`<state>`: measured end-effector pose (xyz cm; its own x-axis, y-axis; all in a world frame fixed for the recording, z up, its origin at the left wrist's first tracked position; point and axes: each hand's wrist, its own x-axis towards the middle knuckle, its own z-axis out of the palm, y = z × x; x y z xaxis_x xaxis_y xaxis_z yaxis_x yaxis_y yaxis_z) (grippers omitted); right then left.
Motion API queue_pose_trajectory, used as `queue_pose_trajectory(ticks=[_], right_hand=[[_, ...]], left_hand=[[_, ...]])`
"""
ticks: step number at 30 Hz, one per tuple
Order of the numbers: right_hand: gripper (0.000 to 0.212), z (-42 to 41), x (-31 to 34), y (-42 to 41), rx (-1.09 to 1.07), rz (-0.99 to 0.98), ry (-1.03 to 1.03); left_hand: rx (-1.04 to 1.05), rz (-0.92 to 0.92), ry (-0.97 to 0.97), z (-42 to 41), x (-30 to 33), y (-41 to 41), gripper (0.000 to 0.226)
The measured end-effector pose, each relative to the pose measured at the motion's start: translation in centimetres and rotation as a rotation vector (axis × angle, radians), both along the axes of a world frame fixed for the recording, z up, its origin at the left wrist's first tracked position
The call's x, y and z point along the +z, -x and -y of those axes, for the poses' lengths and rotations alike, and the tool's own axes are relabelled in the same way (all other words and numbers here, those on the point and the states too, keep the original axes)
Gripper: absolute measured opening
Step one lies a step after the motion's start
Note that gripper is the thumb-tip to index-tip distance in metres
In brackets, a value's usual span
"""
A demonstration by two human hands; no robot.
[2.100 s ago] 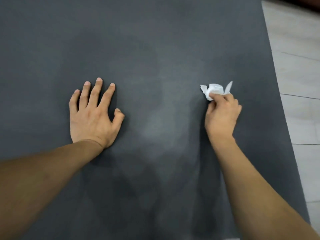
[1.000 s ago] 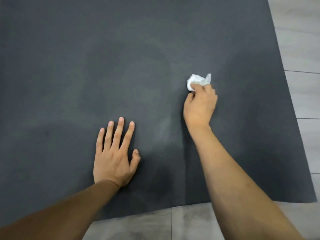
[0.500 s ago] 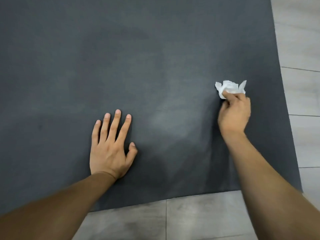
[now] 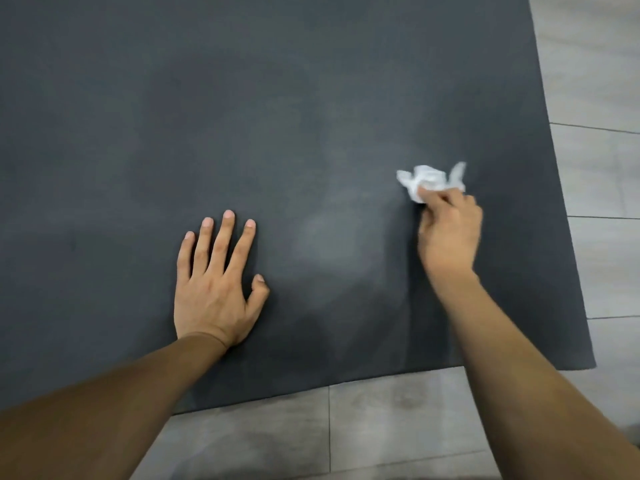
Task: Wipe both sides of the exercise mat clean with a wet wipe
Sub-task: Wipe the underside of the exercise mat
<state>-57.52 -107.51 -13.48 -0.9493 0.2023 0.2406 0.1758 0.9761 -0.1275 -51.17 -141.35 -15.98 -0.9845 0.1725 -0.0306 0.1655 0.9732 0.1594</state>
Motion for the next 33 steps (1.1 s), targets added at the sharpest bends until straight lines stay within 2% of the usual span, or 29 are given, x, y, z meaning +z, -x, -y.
queue_pose_trajectory(ticks=[2, 4, 7, 9, 12, 13, 15, 17, 19, 21, 25, 28, 31, 33], right_hand=[[0.040, 0.1, 0.0, -0.1, -0.171, -0.001, 0.066], [0.039, 4.2, -0.7, 0.2, -0.170, -0.033, 0.152], [0.037, 12.6, -0.9, -0.8, 0.164, -0.051, 0.262], [0.036, 15.5, -0.6, -1.9, 0.368, 0.003, 0.236], [0.033, 11.7, -0.2, -1.5, 0.509, 0.011, 0.068], [0.032, 9.0, -0.1, -1.4, 0.454, 0.010, 0.004], [0.033, 2.7, 0.0, -1.5, 0.207, 0.007, -0.079], [0.038, -1.1, 0.4, -1.9, -0.094, 0.035, -0.014], [0.039, 0.6, 0.3, -2.1, -0.248, 0.039, 0.039], [0.039, 5.9, -0.1, -2.8, -0.178, 0.042, 0.105], [0.040, 16.4, 0.2, -6.9, 0.264, 0.096, 0.190], [0.036, 12.0, 0.6, -6.3, 0.410, 0.101, 0.067], [0.037, 2.9, 0.6, -5.5, 0.139, 0.075, -0.091], [0.039, -0.4, 1.0, -5.8, -0.140, 0.101, -0.010]], left_hand=[[0.003, 0.005, 0.001, 0.0, 0.0, 0.1, 0.075], [0.006, 0.009, 0.002, 0.0, 0.0, 0.0, 0.075], [0.010, 0.007, 0.002, 0.0, 0.1, 0.0, 0.076], [0.011, 0.009, -0.007, 0.0, -0.1, 0.1, 0.076], [0.012, 0.009, -0.017, 0.1, -0.1, 0.0, 0.076], [0.011, 0.006, -0.020, 0.1, 0.0, 0.0, 0.075], [0.012, -0.002, -0.029, 0.1, -0.1, 0.0, 0.075], [0.017, -0.008, -0.035, 0.1, -0.1, 0.0, 0.074], [0.022, -0.010, -0.038, 0.0, -0.1, -0.1, 0.074], [0.021, -0.006, -0.034, 0.0, -0.1, -0.1, 0.075], [0.015, 0.001, -0.037, 0.1, -0.1, -0.1, 0.076], [0.010, 0.000, -0.063, 0.2, 0.0, -0.1, 0.074], [0.015, -0.008, -0.069, 0.1, 0.0, 0.0, 0.074], [0.018, -0.008, -0.070, 0.1, 0.0, -0.1, 0.073]])
